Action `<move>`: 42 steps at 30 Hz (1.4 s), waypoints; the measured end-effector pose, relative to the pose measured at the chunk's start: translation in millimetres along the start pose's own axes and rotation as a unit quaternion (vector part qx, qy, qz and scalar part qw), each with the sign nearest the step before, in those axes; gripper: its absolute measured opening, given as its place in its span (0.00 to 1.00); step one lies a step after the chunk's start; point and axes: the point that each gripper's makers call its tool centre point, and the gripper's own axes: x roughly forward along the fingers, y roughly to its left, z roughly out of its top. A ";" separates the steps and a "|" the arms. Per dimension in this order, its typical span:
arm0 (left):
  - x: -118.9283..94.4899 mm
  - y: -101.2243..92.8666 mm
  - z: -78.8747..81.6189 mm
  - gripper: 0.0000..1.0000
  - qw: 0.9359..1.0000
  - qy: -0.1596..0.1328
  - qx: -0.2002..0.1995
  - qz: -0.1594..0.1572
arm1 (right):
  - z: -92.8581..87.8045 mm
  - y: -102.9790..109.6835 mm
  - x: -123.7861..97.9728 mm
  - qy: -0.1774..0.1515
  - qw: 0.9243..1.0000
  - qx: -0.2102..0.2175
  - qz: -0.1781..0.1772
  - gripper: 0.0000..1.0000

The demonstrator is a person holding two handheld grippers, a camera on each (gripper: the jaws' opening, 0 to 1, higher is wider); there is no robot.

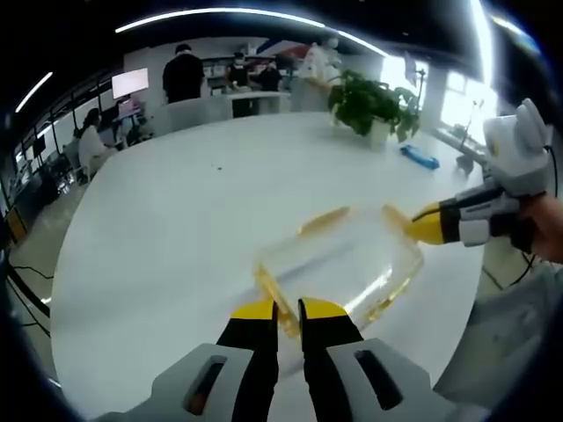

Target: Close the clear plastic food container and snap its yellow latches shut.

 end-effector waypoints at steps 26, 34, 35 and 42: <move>-0.8 6.3 -4.1 0.12 0.998 -0.015 -0.060 0.013 | 2.9 -6.2 -2.4 -0.016 1.000 0.010 -0.002 0.06; -9.4 25.1 -11.5 0.32 0.995 -0.012 -0.095 0.024 | -1.8 -30.8 -9.4 -0.014 0.999 0.033 -0.032 0.06; -9.9 26.4 -12.7 0.34 0.995 -0.011 -0.098 0.025 | -2.2 -33.1 -10.4 -0.014 0.999 0.034 -0.034 0.06; -14.6 28.5 -13.7 0.35 0.994 -0.013 -0.109 0.027 | -0.9 -40.0 -14.9 -0.021 0.998 0.054 -0.038 0.07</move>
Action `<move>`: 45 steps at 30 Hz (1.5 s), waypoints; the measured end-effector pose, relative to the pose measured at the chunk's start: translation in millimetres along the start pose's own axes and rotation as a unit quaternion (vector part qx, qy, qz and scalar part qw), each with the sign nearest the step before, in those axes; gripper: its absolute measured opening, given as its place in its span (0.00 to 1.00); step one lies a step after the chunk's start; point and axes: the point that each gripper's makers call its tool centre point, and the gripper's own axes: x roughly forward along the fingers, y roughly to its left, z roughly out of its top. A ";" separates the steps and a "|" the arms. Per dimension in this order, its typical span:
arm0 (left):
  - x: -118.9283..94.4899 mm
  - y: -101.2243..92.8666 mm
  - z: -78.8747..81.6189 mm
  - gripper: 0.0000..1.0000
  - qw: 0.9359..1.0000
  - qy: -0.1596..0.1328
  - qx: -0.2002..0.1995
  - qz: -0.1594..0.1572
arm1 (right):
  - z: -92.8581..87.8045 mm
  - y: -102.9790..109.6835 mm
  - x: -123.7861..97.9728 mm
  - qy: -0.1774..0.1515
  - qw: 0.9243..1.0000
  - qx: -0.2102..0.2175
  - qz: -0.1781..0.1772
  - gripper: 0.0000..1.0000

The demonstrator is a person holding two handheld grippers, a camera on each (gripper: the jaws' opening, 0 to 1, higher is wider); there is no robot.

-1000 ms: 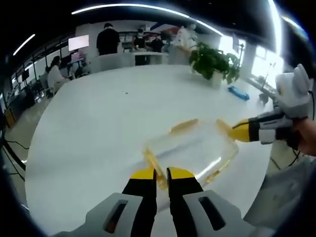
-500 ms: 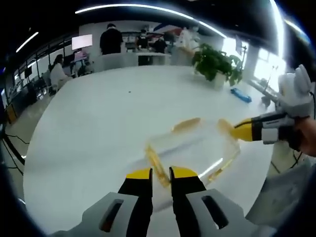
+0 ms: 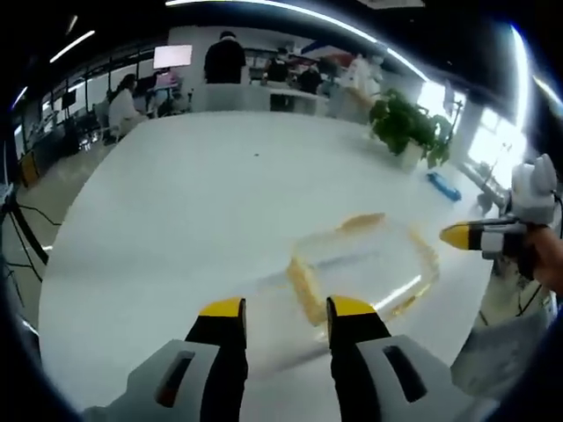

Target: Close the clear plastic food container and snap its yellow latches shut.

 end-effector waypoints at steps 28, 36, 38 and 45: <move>33.5 -30.2 -4.4 0.37 0.990 0.046 -0.088 -0.104 | -4.2 33.4 32.1 0.061 0.988 0.079 0.117 0.24; 35.4 -34.5 -5.8 0.39 0.989 0.050 -0.090 -0.104 | -7.9 33.9 34.1 0.065 0.984 0.103 0.127 0.28; 35.9 -36.0 -5.4 0.39 0.990 0.054 -0.079 -0.099 | -7.9 34.6 34.9 0.070 0.983 0.104 0.132 0.27; 38.8 -40.3 -5.3 0.37 0.982 0.062 -0.119 -0.135 | -8.5 43.0 42.2 0.114 0.975 0.089 0.167 0.26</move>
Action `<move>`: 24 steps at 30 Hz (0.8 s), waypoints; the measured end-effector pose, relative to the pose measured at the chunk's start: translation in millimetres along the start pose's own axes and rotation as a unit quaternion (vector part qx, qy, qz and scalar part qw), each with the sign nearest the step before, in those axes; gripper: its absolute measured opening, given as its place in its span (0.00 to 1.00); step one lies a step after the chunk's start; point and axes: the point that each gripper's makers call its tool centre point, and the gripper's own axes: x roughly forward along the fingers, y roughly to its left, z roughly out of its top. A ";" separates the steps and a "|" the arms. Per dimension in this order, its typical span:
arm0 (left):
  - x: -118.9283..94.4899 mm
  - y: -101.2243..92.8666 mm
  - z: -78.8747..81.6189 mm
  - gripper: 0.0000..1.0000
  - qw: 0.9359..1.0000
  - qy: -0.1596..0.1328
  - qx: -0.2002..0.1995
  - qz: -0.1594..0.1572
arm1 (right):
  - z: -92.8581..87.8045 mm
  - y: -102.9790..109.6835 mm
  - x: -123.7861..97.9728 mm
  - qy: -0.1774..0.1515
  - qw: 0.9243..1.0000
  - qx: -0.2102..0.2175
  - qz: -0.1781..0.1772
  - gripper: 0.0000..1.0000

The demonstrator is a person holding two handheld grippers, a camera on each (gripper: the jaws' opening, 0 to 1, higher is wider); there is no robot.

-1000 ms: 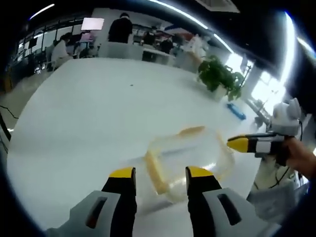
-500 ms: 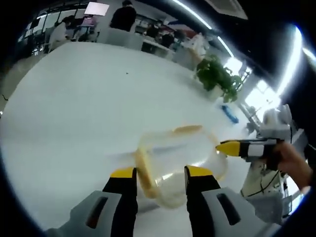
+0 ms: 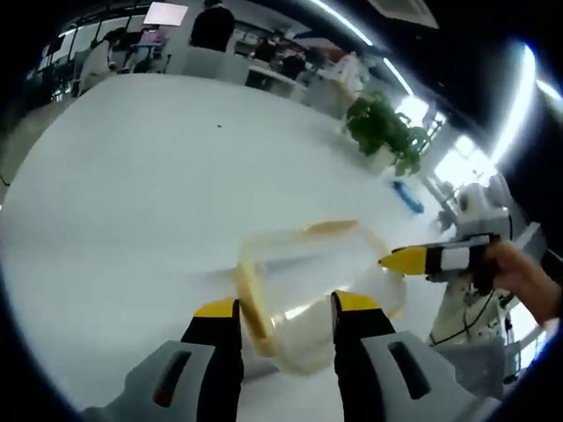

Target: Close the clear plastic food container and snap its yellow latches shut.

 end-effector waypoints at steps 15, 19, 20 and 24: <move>5.4 5.5 0.0 0.34 1.000 -0.010 0.017 -0.006 | -3.0 -1.4 -5.5 -0.022 1.000 0.013 0.003 0.26; 5.9 7.4 2.3 0.35 1.000 -0.009 0.012 -0.007 | -2.6 -1.1 -6.3 -0.022 1.000 0.011 0.003 0.27; 5.2 6.5 1.4 0.36 1.000 -0.010 0.014 -0.008 | -2.5 -1.2 -6.8 -0.022 1.000 0.008 0.001 0.27; 4.7 7.6 2.9 0.37 1.000 -0.006 0.016 -0.010 | -1.9 -2.2 -7.0 -0.021 1.000 0.018 0.002 0.29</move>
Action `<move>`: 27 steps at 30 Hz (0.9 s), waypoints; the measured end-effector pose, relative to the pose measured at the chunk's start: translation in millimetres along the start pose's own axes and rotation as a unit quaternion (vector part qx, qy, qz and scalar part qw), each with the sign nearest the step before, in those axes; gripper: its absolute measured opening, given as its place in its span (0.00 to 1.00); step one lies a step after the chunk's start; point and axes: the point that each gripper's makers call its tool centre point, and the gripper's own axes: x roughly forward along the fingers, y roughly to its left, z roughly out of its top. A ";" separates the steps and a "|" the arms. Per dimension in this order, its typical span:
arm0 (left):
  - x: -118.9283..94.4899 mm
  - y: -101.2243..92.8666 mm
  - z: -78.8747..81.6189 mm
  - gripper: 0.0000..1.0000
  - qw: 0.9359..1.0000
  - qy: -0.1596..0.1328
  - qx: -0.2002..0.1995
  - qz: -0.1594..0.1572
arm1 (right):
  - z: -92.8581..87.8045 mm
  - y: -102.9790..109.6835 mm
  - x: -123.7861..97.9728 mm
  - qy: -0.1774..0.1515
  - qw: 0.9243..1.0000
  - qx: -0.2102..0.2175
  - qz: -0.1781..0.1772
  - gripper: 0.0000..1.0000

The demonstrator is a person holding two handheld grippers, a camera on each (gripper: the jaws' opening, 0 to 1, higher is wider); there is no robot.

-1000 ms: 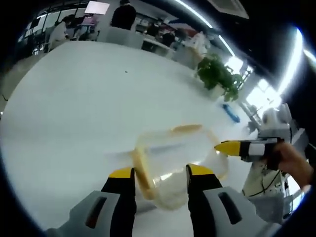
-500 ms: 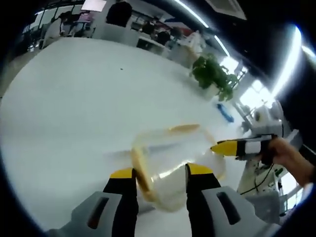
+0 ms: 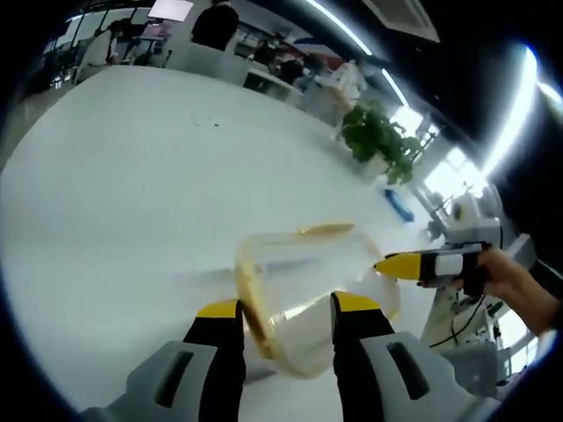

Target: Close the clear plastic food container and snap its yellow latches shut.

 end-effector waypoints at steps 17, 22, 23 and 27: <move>-8.6 2.7 7.5 0.43 0.995 -0.018 0.090 0.039 | 23.7 6.2 -7.3 0.000 0.972 -0.225 -0.068 0.31; -16.1 1.5 13.8 0.42 0.990 -0.033 0.127 0.056 | 30.7 20.8 -5.9 -0.017 0.975 -0.219 -0.040 0.31; -17.7 -0.5 16.9 0.42 0.988 -0.039 0.139 0.055 | 31.4 24.4 -4.9 -0.017 0.973 -0.229 -0.034 0.31; -21.2 -7.9 23.8 0.45 0.982 -0.046 0.175 0.049 | 31.9 34.2 -1.7 -0.021 0.969 -0.244 -0.016 0.31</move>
